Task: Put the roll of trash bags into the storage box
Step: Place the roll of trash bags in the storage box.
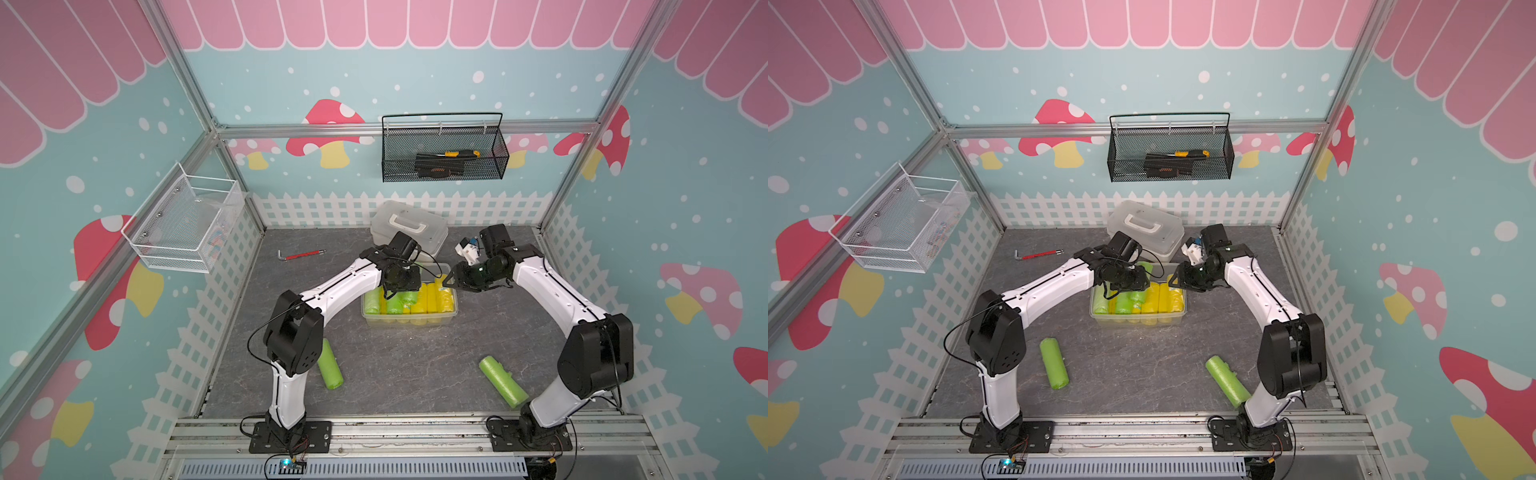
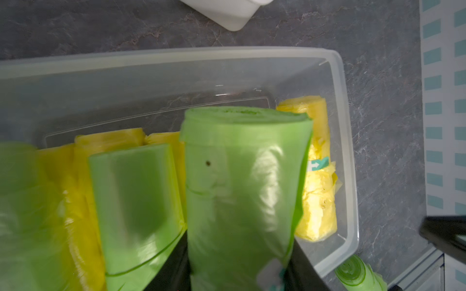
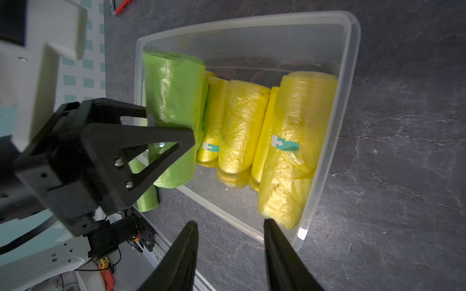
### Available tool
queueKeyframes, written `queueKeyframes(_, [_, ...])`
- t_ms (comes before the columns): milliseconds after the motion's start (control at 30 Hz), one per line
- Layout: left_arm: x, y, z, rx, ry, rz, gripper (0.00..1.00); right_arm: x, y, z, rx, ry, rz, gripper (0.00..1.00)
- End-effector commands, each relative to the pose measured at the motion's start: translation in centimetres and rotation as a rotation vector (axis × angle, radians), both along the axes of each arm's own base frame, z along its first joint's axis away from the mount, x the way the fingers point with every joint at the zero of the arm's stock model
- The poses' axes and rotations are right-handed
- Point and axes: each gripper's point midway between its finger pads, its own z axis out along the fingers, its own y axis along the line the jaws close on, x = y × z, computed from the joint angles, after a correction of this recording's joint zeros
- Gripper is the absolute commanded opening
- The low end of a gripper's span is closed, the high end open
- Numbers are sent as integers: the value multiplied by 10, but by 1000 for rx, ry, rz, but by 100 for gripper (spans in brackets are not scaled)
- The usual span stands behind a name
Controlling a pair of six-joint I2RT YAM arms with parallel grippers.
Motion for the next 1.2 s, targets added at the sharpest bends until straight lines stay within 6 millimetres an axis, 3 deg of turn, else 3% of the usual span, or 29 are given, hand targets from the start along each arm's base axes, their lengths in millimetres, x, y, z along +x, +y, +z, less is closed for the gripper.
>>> queueKeyframes(0, [9,-12,5,-39,-6,35,40,-7,-9,4,-4,-8,-11,44])
queueKeyframes(267, [5,0,-16,15,21,88,42,-7,-24,4,-3,-13,-43,44])
queueKeyframes(633, [0,7,-24,50,26,110,47,-12,-38,-5,-55,2,-42,45])
queueKeyframes(833, [0,12,-16,51,5,125,54,-14,-46,-6,-84,0,-47,46])
queueKeyframes(1167, [-1,10,8,19,-33,122,57,-17,-62,-8,-178,-33,-27,55])
